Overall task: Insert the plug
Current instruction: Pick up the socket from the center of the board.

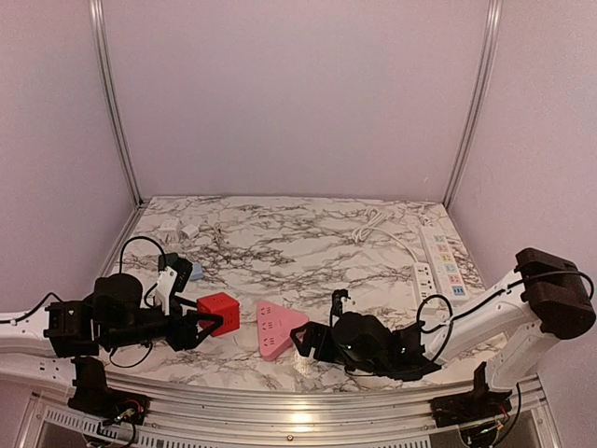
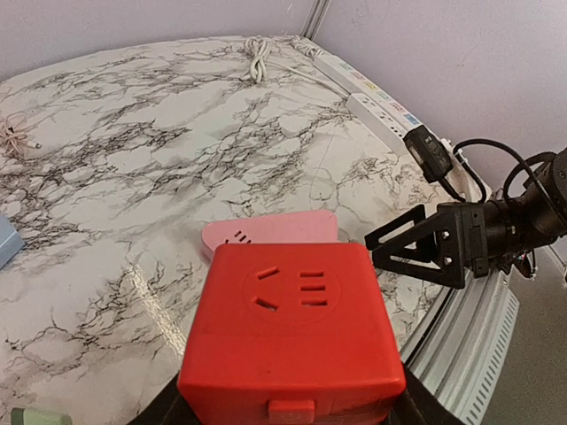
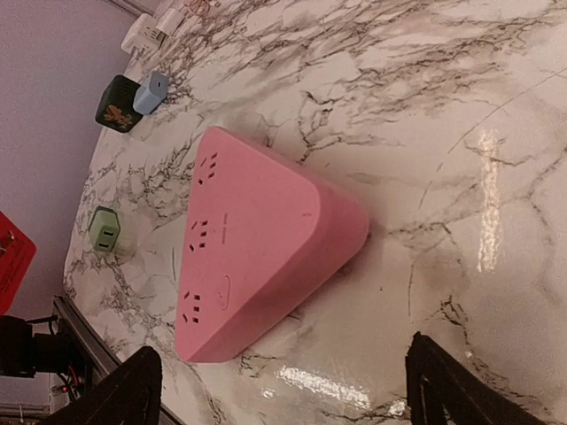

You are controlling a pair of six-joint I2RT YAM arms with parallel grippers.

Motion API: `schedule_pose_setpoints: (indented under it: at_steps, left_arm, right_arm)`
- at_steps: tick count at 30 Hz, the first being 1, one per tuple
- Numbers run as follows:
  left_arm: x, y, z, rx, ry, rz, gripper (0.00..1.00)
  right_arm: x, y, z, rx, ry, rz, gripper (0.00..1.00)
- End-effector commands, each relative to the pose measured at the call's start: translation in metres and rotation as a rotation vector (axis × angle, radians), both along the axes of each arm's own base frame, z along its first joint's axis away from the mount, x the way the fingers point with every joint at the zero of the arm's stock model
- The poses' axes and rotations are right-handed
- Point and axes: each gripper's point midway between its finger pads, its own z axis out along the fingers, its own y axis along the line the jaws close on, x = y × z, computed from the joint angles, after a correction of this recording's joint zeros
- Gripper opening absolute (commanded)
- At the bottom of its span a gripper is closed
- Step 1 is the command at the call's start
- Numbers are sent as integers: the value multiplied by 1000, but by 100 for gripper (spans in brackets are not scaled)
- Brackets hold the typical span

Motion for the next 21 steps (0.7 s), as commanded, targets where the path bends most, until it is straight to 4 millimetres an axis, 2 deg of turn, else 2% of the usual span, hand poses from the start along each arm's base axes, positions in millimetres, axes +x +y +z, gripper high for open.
schedule_pose_setpoints:
  at_steps: [1,4,8,12,14,21]
  left_arm:
    - [0,-1,2,-40,4,9,0]
    - [-1,-1,-2,-33,9,-1,0]
    - [-2,-1,-8,-20,17,-5,0]
    - [-3,0,-13,-15,29,-2,0]
    - [-3,-4,-8,-40,22,-10,0]
    - [-4,-5,-9,-48,35,-13,0]
  right_arm:
    - [12,18,22,177,18,-19,87]
    - [18,15,20,225,36,-57,83]
    - [28,13,15,232,39,-119,83]
    - [33,22,5,208,49,-121,83]
    - [35,26,0,210,60,-115,82]
    - [38,31,-7,278,89,-119,75]
